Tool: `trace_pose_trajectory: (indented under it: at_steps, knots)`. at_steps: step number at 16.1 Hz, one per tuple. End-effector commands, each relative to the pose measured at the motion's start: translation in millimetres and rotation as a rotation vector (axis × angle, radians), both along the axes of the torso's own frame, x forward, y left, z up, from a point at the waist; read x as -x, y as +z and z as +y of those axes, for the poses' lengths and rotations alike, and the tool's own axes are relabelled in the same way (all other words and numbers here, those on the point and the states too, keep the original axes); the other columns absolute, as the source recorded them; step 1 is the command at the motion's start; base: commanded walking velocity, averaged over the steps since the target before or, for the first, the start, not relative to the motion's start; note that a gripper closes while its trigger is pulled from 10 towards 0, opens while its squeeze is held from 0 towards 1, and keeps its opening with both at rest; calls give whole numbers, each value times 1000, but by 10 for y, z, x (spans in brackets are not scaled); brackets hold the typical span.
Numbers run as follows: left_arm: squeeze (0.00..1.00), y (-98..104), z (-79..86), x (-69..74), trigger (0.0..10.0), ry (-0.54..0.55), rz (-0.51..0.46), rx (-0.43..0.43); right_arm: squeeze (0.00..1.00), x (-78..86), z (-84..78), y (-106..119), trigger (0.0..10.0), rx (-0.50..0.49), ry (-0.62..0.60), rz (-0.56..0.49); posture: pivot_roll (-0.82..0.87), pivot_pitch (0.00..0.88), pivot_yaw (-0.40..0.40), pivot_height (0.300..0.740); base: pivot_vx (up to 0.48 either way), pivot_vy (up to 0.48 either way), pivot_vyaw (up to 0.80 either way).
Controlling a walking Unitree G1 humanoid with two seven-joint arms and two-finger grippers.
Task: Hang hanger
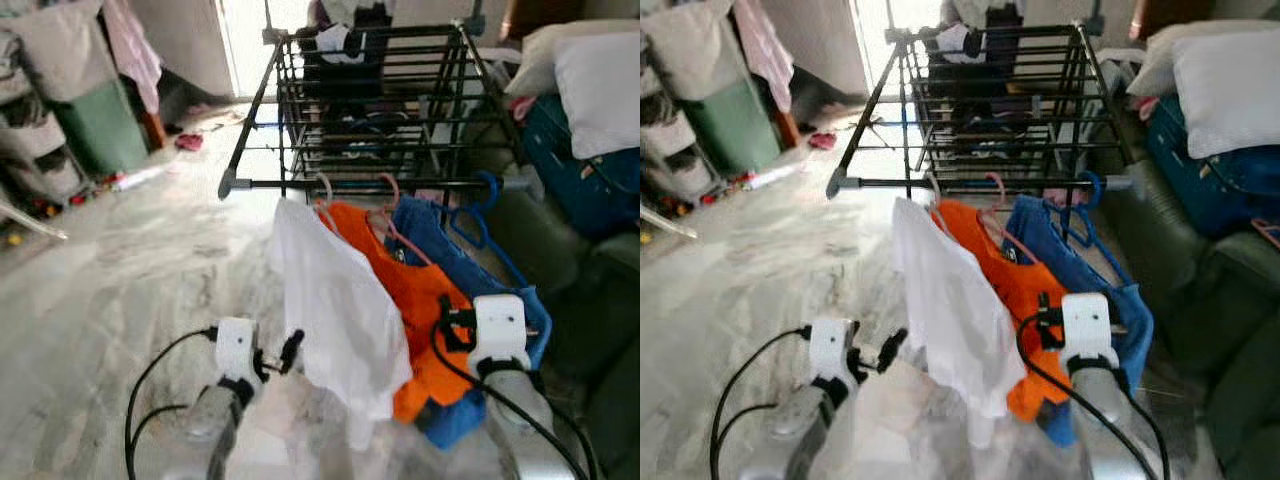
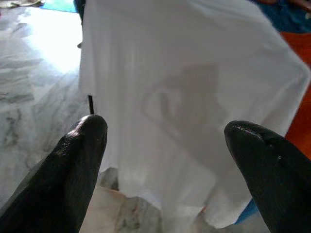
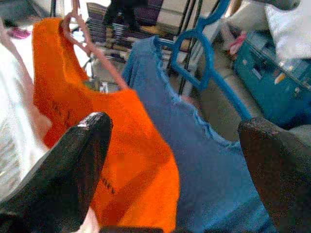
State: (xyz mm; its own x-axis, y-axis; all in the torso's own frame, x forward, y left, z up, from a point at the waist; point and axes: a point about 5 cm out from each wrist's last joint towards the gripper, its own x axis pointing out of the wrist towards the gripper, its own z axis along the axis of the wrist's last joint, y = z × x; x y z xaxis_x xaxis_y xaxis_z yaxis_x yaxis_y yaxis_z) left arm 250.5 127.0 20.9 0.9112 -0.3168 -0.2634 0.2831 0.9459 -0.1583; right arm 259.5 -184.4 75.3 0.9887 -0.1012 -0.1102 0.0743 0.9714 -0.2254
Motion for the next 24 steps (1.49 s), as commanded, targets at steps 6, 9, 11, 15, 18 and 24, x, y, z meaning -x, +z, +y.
trace_pose_trajectory:
  at_steps: [6,9,11,15,18,24]
  knots:
    - [0,27,46,-31,10000,8,-15,-8,0,-44,8,52,10000,-4,6,-19,-152,0,66,740,0,-108,0]
    - [0,31,47,-48,10000,7,-9,13,0,-38,16,33,10000,-6,7,-11,-152,0,66,740,0,203,-173]
    - [0,39,38,-48,10000,-4,-18,13,0,-40,24,37,10000,-2,12,-14,-152,0,68,740,0,330,-522]
    - [0,51,18,-43,10000,-29,-28,27,0,-48,69,44,10000,6,27,-22,-148,0,70,740,0,69,-227]
    - [0,53,33,-44,10000,-32,-30,22,0,-46,88,38,10000,5,31,-22,-147,0,72,740,246,0,-644]
    - [0,60,14,-51,10000,-37,-30,28,0,-54,112,38,10000,-8,35,-29,-145,0,75,740,220,0,-398]
